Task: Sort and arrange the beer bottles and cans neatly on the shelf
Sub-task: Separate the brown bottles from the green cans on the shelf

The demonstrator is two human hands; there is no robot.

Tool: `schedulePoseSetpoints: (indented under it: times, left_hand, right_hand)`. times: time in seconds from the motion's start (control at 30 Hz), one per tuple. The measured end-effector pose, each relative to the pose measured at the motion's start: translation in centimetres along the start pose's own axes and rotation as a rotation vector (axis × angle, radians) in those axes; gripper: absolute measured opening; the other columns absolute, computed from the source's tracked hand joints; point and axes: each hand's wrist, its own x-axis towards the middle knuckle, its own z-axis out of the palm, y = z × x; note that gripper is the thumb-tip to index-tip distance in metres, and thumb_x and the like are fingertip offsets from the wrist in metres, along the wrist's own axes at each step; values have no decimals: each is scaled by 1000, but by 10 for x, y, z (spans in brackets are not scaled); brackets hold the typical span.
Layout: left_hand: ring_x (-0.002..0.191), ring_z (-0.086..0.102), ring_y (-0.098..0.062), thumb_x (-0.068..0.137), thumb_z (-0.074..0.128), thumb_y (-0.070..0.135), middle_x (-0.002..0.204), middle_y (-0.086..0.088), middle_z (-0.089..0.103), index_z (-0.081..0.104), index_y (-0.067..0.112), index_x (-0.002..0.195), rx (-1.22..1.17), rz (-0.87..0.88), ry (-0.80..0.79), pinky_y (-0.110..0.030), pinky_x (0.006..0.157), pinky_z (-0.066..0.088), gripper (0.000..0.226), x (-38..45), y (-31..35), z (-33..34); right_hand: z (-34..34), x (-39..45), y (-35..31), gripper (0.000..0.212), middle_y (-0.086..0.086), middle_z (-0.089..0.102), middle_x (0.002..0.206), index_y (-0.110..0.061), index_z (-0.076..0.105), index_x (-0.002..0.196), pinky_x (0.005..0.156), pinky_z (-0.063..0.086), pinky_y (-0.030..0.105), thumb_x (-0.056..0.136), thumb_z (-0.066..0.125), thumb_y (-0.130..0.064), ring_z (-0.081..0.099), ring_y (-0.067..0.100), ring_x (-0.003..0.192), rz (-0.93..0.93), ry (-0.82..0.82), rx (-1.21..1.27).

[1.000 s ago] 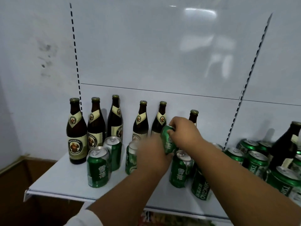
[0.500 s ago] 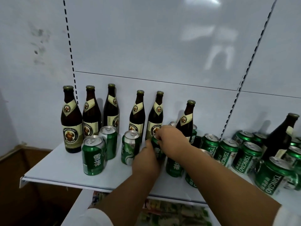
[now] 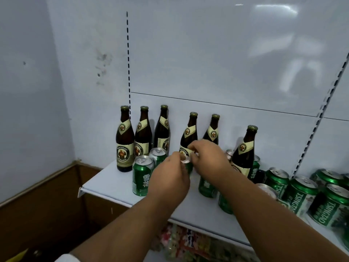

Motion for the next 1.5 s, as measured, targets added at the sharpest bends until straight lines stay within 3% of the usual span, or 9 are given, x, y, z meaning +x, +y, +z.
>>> schedulePoseSetpoints:
  times: [0.2, 0.4, 0.57, 0.8, 0.97, 1.1, 1.27, 1.37, 1.5]
  left_hand:
    - [88, 61, -15, 91, 55, 23, 103, 7, 62, 54, 26, 113, -61, 140, -153, -34, 75, 51, 21, -5, -22, -2]
    - [89, 58, -11, 93, 58, 24, 107, 10, 59, 54, 27, 118, -216, 294, -307, -32, 77, 51, 26, 1, 1, 30]
    - [91, 58, -10, 91, 59, 22, 105, 10, 57, 56, 25, 118, -333, 474, -408, -28, 76, 48, 27, -8, 35, 56]
    - [91, 60, -26, 78, 63, 6, 100, -8, 64, 65, 6, 106, -348, 810, -216, -37, 80, 51, 28, -10, 75, 88]
    - [97, 58, -21, 78, 62, 12, 104, -2, 63, 64, 12, 108, -321, 685, -248, -33, 86, 47, 30, -10, 107, 100]
    - [102, 55, -18, 81, 60, 15, 108, 1, 62, 64, 17, 110, -245, 626, -258, -35, 93, 44, 29, -18, 119, 108]
    - [102, 56, -19, 83, 61, 14, 108, 0, 63, 63, 17, 111, -226, 581, -270, -39, 92, 47, 29, -20, 123, 110]
    - [106, 54, -18, 85, 59, 17, 114, 2, 60, 59, 19, 120, -170, 566, -322, -37, 94, 45, 35, -15, 127, 107]
    - [112, 50, -18, 90, 57, 24, 121, 2, 56, 53, 21, 129, -120, 558, -331, -31, 96, 39, 40, -6, 131, 110]
  right_hand:
    - [-6, 2, -17, 34, 5, 62, 125, -16, 60, 130, 93, 45, 31, 98, 49, -14, 58, 23, 111, 67, -41, 7]
    - [-24, -47, 21, 17, 4, 66, 97, -16, 68, 99, 76, 49, 33, 92, 54, -9, 62, 22, 89, 294, 46, -32]
    - [-50, -95, 48, 22, 5, 71, 103, -14, 71, 108, 82, 51, 32, 91, 57, -12, 64, 22, 94, 513, 145, -55]
    - [-67, -144, 105, 25, 5, 70, 105, -15, 70, 112, 75, 46, 26, 95, 52, -10, 61, 19, 85, 788, 228, -23]
    - [-42, -153, 149, 40, 7, 63, 126, -15, 61, 128, 95, 48, 36, 88, 65, -16, 59, 26, 112, 703, -114, -76]
    - [-18, -150, 173, 64, 6, 56, 120, -22, 52, 136, 91, 48, 40, 78, 73, -42, 53, 31, 111, 543, -236, -240]
    - [-8, -148, 185, 70, 10, 51, 120, -20, 42, 135, 84, 48, 37, 78, 76, -43, 56, 31, 106, 545, -235, -237]
    - [-17, -155, 191, 69, 8, 52, 128, -19, 44, 138, 93, 48, 36, 80, 76, -40, 56, 27, 112, 581, -205, -126]
    - [-37, -177, 194, 64, 2, 57, 128, -20, 47, 137, 93, 48, 32, 82, 76, -36, 58, 19, 109, 649, 27, 25]
